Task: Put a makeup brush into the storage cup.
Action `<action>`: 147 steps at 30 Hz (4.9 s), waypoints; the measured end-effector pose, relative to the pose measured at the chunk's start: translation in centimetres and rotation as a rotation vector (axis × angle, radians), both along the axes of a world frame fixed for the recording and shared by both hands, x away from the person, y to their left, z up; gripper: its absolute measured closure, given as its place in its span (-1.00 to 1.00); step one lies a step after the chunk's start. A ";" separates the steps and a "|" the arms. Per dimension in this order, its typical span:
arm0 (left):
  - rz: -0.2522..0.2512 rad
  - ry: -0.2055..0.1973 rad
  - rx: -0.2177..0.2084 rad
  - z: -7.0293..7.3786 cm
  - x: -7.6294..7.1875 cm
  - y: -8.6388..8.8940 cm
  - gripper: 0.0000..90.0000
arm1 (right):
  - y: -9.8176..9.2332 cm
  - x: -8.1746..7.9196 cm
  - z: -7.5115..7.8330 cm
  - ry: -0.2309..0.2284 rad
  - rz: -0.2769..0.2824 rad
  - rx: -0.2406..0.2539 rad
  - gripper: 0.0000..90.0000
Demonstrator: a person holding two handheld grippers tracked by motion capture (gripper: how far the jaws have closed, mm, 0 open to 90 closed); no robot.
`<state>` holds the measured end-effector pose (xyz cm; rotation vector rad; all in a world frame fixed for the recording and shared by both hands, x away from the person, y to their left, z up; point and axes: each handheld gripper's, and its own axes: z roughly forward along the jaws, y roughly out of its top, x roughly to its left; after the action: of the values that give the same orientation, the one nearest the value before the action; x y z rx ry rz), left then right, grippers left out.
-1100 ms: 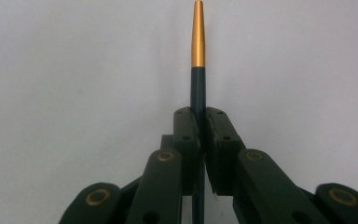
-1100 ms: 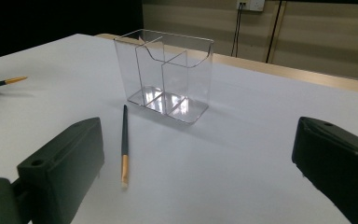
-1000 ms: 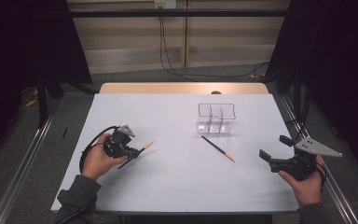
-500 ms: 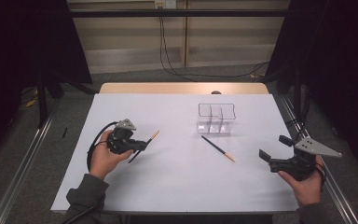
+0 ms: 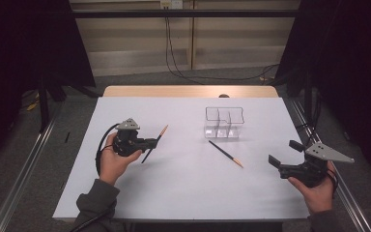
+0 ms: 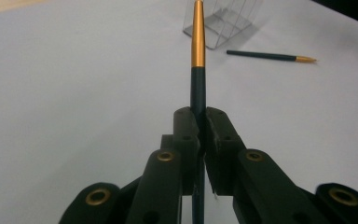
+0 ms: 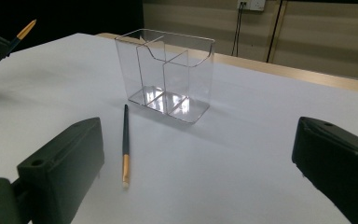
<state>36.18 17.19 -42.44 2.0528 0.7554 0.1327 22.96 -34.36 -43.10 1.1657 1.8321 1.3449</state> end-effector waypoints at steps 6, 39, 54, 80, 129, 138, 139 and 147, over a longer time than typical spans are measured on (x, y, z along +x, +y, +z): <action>0.012 -0.025 -0.031 0.2 -0.2 -0.5 0.86 | 0.1 0.0 0.0 -0.002 0.003 -0.003 -0.96; 0.045 -0.109 -0.237 0.4 -0.8 -4.3 0.86 | 1.0 0.5 -0.2 0.007 0.026 -0.002 -0.96; 0.021 -0.139 -0.269 0.6 -1.3 -5.9 0.86 | 2.2 1.2 -0.2 0.009 0.050 0.021 -0.96; -0.011 -0.168 -0.294 0.2 -1.7 -8.5 0.86 | 4.8 2.7 0.1 0.038 0.110 0.072 -0.96; -0.084 -0.157 -0.350 0.0 -2.1 -10.2 0.86 | 11.5 6.9 1.7 0.058 0.239 0.105 -0.79; -0.094 -0.149 -0.350 -0.2 -2.1 -10.6 0.86 | 12.8 7.6 2.3 0.056 0.264 0.132 -0.61; -0.095 -0.148 -0.350 -0.2 -2.1 -10.6 0.86 | 12.9 7.7 2.4 0.055 0.271 0.135 -0.59; -0.103 -0.147 -0.347 -0.3 -2.3 -10.8 0.86 | 13.7 8.2 2.6 0.070 0.279 0.171 -0.36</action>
<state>33.91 6.39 -42.77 1.7264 0.5383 0.0866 31.20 -20.68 -40.52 1.0826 2.0204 1.6626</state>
